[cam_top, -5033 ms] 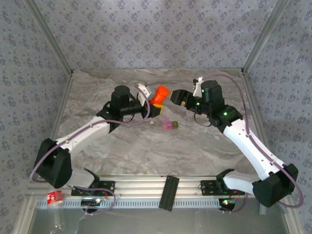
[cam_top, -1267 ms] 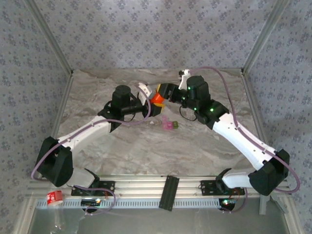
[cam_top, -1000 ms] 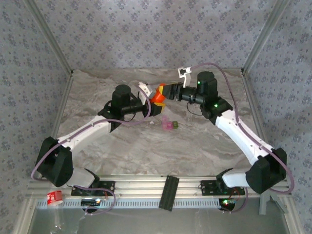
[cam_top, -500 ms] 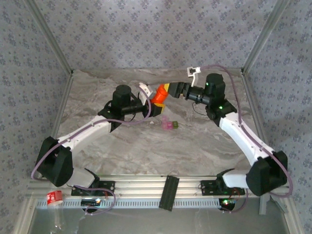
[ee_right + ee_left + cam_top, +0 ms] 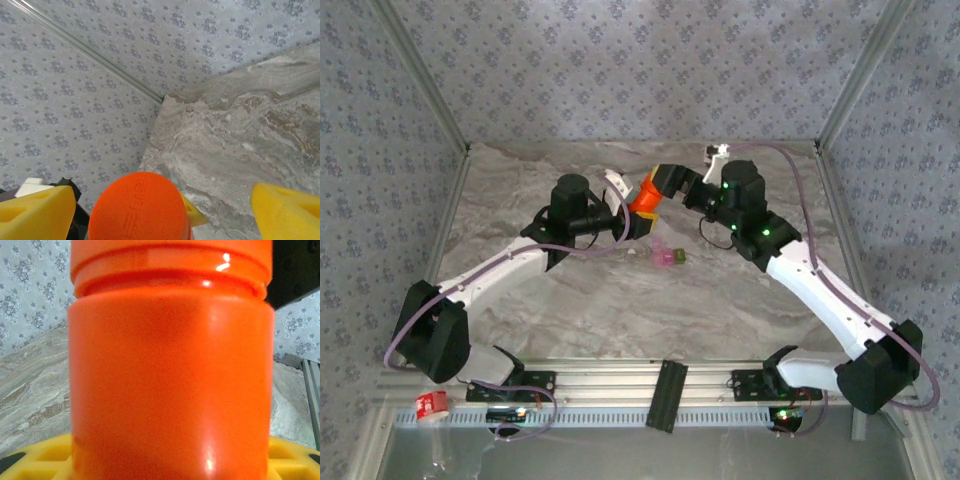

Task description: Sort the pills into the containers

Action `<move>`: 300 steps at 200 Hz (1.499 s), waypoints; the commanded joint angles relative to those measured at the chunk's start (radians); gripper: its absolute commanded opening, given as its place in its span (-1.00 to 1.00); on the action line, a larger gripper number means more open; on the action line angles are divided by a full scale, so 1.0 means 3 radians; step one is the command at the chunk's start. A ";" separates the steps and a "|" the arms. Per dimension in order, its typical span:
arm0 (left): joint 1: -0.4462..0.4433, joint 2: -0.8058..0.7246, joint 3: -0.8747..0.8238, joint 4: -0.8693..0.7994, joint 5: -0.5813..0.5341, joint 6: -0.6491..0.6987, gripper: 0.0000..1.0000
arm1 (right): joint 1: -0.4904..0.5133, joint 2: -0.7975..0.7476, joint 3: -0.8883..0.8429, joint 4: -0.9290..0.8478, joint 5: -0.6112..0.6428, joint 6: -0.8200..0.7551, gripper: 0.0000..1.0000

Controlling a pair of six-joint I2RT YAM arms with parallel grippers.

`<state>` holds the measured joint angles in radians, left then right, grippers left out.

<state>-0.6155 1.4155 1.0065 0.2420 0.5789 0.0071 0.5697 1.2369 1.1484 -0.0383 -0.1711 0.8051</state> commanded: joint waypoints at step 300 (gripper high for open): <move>0.0001 -0.0081 0.0125 0.0108 0.0044 0.0016 -1.00 | -0.0517 0.0132 -0.0038 0.0526 -0.1164 -0.0320 0.78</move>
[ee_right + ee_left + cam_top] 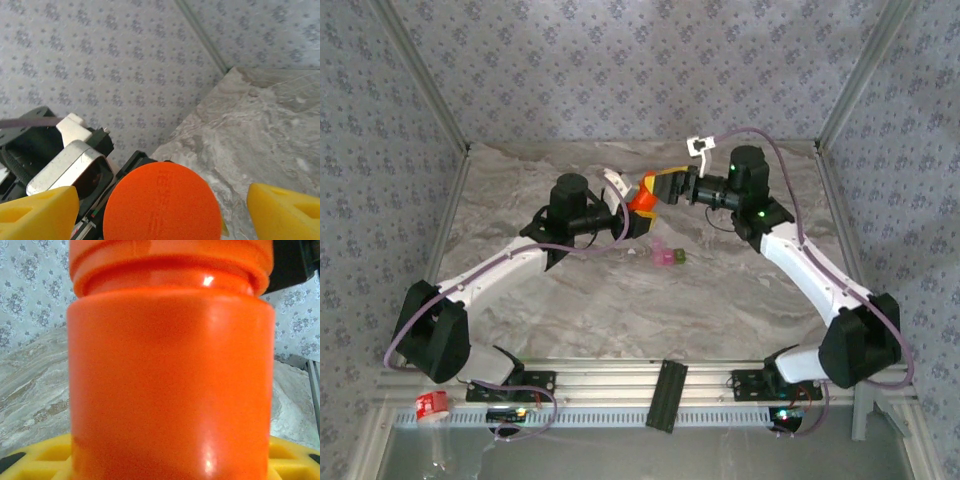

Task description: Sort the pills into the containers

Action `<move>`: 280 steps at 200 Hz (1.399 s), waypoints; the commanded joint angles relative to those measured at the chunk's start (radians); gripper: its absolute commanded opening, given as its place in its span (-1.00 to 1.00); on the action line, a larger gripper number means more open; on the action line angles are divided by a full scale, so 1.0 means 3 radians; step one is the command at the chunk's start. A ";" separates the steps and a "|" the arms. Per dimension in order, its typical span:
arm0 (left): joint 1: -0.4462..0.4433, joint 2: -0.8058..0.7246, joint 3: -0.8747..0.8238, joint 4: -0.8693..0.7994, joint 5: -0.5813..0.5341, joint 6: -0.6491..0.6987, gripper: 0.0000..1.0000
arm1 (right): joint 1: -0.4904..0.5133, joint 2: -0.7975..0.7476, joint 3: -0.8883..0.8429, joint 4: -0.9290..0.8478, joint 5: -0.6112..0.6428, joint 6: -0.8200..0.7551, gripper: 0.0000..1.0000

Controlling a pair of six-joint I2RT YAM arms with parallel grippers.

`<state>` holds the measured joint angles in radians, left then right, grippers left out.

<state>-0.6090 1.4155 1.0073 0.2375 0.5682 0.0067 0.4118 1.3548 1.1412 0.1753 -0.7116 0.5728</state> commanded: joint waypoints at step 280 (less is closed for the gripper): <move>-0.0030 -0.0044 0.0078 0.0170 0.0105 0.0028 -1.00 | 0.0056 -0.0179 0.0218 -0.0318 0.0540 -0.0327 -0.36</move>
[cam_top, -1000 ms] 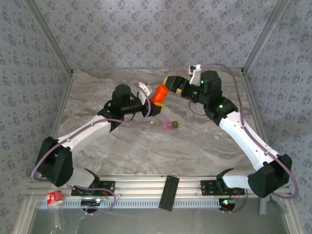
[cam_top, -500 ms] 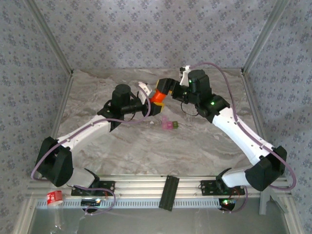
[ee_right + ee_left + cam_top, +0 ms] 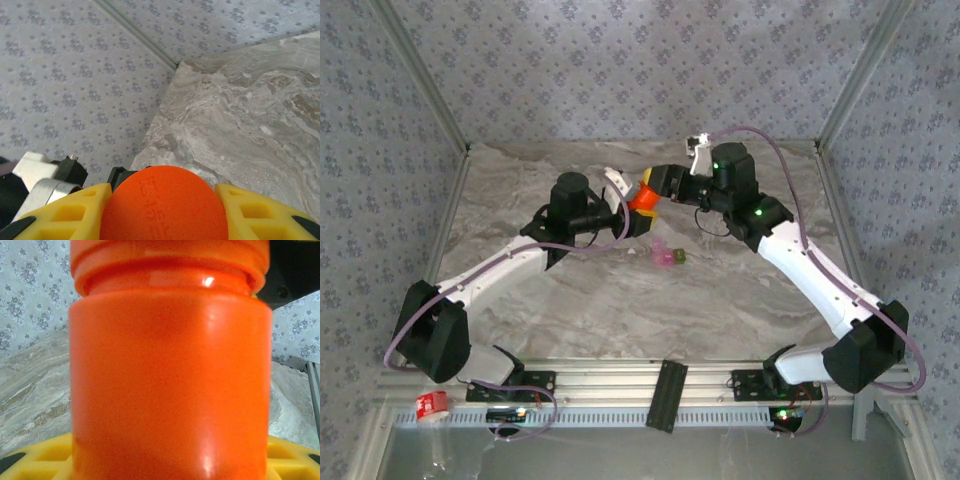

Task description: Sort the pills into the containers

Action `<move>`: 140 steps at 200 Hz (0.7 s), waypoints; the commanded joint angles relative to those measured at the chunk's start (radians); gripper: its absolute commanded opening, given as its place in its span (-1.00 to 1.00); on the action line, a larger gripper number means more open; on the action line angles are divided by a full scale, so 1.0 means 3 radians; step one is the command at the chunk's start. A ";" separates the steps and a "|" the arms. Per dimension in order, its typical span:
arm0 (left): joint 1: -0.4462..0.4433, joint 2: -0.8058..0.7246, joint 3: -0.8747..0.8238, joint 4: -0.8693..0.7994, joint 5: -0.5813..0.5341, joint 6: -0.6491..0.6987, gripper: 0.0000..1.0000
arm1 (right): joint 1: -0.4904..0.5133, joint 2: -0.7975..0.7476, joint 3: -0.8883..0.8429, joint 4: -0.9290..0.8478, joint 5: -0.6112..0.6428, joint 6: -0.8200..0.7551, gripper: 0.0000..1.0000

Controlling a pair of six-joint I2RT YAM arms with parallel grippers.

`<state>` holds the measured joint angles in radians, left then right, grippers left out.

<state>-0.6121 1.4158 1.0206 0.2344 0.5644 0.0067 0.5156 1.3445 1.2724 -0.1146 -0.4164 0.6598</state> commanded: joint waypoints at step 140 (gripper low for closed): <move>-0.0016 -0.0079 0.0007 0.0081 0.0086 0.0016 -1.00 | -0.0730 -0.0355 -0.0688 0.0616 -0.0129 -0.0456 -0.26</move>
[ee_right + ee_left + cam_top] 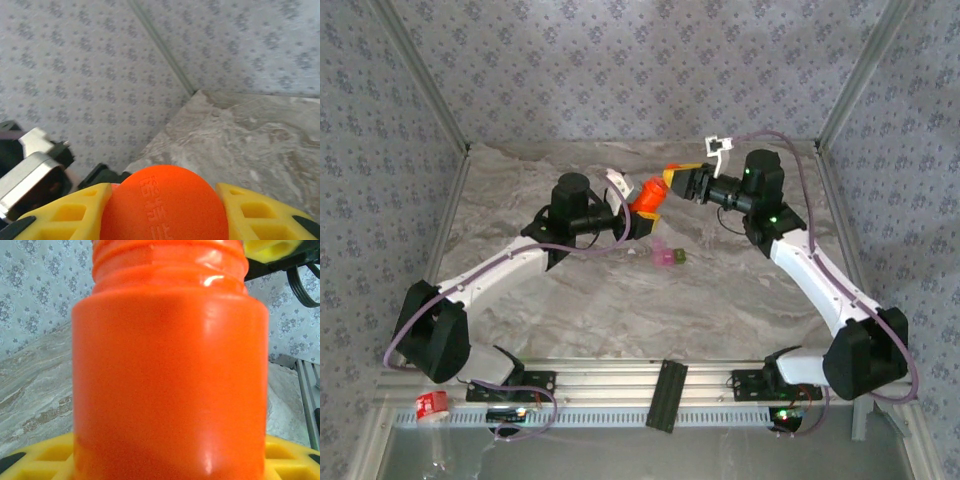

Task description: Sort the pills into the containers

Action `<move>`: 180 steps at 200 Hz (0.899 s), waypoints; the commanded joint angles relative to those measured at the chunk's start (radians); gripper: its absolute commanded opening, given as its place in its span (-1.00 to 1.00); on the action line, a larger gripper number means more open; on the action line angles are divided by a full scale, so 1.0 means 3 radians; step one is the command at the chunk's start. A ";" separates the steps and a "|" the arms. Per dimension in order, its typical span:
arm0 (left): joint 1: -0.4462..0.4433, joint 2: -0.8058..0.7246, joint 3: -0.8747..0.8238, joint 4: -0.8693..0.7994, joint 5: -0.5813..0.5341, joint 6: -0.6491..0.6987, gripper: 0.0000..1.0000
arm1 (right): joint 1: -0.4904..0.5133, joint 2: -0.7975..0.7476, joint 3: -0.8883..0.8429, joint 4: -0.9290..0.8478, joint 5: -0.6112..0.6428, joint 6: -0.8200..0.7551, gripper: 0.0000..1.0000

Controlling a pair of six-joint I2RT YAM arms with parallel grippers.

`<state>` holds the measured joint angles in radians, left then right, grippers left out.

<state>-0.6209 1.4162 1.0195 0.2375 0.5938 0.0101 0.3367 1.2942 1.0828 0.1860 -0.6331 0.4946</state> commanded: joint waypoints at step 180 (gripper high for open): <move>-0.0038 -0.0124 -0.0144 0.0024 -0.0190 -0.0090 -1.00 | 0.0096 0.0468 -0.1282 -0.1333 0.3627 0.0956 -0.26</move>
<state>-0.6235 1.4059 0.9627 0.2272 0.5362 -0.0067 0.3275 1.3968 0.7147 -0.1818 0.3164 0.6689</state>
